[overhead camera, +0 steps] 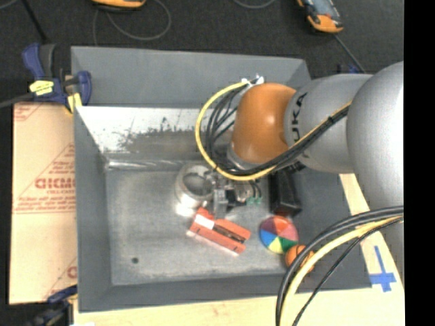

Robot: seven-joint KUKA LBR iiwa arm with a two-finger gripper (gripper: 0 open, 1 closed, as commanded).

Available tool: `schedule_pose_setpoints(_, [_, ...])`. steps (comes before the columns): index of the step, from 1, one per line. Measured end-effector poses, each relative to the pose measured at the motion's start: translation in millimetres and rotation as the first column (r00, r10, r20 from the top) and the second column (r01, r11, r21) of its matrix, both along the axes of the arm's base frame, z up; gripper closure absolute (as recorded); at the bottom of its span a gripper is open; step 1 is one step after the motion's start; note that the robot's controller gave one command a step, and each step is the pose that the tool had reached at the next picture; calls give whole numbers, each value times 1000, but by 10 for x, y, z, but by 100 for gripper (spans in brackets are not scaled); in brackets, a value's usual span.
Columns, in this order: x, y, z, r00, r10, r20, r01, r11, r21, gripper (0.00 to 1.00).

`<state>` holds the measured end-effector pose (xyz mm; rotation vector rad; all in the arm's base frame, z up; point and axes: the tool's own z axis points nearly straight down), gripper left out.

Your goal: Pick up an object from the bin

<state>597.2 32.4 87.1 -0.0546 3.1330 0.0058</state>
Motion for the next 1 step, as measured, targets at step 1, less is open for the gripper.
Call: schedule_pose_setpoints(1, [-20,-3,16,1000,2,1,-2,1000,1,100])
